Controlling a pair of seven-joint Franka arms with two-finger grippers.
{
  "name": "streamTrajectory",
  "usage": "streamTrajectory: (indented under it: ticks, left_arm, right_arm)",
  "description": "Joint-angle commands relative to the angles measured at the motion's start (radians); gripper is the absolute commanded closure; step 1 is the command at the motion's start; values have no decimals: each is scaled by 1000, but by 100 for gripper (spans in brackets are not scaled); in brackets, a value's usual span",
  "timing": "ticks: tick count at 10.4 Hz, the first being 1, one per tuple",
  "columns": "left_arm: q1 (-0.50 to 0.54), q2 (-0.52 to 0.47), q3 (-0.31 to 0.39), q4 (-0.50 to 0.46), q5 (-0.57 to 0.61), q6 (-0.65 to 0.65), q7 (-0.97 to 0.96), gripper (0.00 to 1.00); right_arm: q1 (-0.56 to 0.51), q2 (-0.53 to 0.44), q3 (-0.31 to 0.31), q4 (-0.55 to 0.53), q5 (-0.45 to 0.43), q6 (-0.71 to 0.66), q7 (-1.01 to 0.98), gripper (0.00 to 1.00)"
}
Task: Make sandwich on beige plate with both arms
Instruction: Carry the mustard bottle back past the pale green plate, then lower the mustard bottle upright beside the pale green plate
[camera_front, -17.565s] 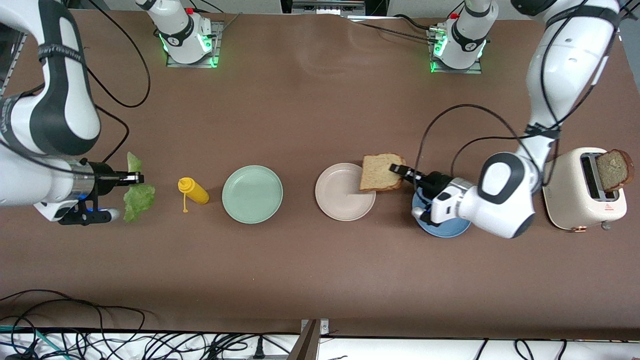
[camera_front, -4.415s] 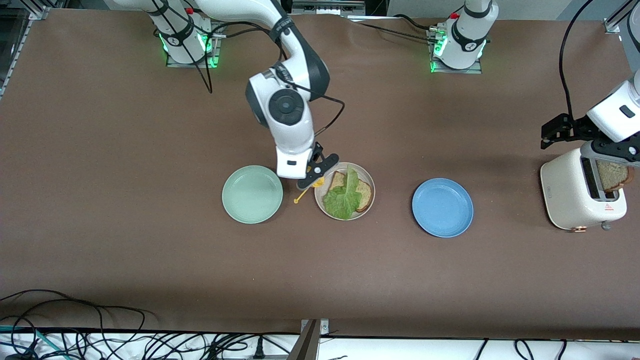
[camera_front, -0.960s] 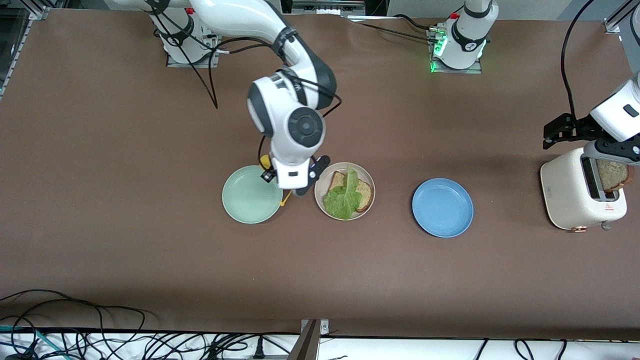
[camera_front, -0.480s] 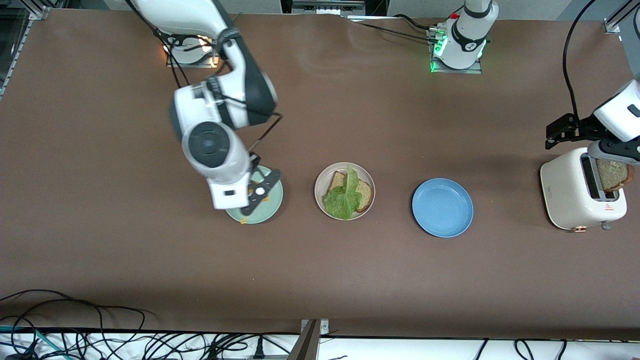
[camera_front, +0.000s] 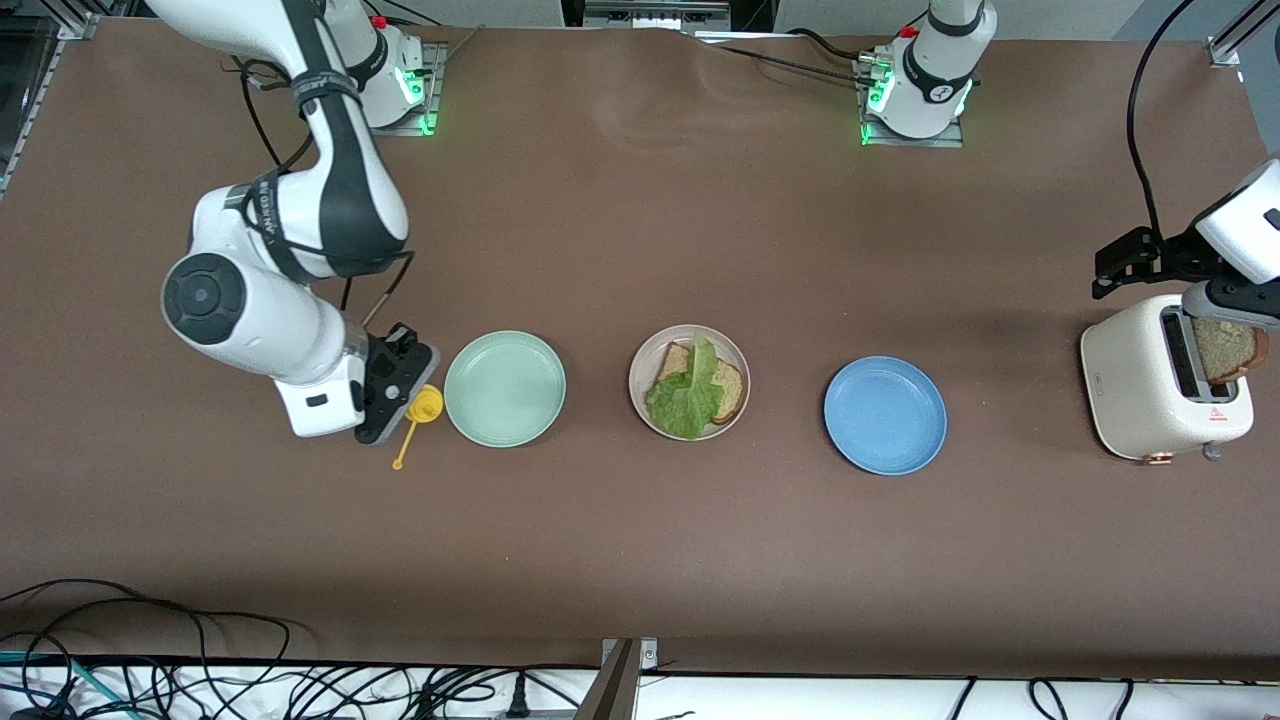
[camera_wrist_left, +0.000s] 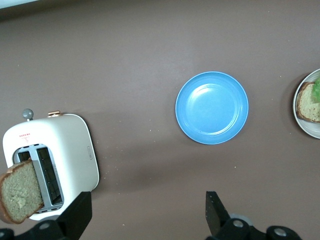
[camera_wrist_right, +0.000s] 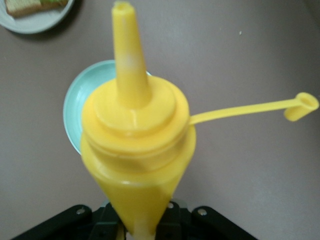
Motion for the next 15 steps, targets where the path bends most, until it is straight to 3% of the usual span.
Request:
streamTrajectory:
  ticks: [1,4,8,15]
  left_arm:
    - [4,6,-3,22,-22,-20,-1,0]
    - [4,6,-3,22,-20,-20,-1,0]
    - [1,6,-3,22,-20,-20,-3,0]
    - [-5,7,-5,20,-20,-20,-1,0]
  right_arm:
    - [-90,-70,60,-116,66,76,-151,78]
    - [-161,-37,61,-195,304,176,-412,78]
    - [-230,43,61,-237,577,171,-733,78]
    - [-256,138,62,-235,717,168,-881,77]
